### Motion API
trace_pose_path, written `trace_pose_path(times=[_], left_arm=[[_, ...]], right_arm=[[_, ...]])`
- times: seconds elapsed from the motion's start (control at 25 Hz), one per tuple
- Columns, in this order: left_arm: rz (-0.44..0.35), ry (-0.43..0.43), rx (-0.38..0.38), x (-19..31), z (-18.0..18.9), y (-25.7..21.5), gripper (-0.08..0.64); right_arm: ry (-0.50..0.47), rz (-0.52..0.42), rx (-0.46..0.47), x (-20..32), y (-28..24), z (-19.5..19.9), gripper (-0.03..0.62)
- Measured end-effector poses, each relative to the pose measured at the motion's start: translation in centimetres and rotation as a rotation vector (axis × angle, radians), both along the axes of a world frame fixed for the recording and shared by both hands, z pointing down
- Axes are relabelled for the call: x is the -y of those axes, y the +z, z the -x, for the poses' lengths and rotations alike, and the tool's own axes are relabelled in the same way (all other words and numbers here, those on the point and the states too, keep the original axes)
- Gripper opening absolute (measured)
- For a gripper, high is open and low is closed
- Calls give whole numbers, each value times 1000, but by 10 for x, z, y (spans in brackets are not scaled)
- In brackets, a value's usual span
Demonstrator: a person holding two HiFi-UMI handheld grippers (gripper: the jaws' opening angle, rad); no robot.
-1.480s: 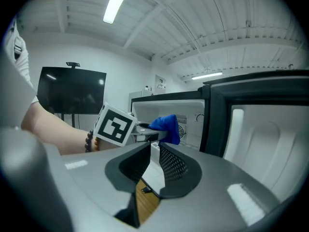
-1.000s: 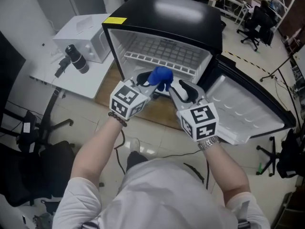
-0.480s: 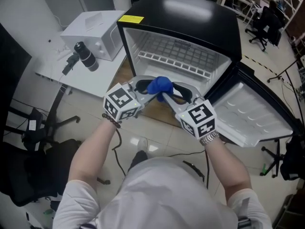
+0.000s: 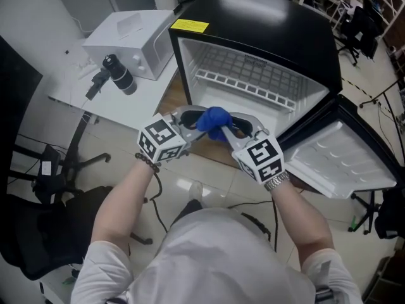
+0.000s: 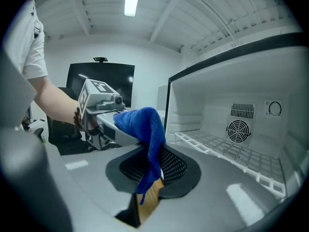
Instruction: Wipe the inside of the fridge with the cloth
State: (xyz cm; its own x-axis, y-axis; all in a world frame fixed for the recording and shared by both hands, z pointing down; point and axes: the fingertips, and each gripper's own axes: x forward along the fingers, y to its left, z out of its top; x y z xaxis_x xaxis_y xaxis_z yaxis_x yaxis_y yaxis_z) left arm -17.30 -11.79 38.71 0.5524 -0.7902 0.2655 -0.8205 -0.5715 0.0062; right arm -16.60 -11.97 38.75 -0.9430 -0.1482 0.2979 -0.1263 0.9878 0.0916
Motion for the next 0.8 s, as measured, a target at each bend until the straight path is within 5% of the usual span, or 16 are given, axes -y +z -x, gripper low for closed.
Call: trace_pose_path(times=[0.48, 0.8], left_arm=[[85, -169, 34, 14, 67, 49, 222], [51, -334, 14, 28, 124, 56, 209]], right_arm=[[223, 43, 14, 47, 61, 50, 43], [319, 93, 5, 74, 111, 84, 43]])
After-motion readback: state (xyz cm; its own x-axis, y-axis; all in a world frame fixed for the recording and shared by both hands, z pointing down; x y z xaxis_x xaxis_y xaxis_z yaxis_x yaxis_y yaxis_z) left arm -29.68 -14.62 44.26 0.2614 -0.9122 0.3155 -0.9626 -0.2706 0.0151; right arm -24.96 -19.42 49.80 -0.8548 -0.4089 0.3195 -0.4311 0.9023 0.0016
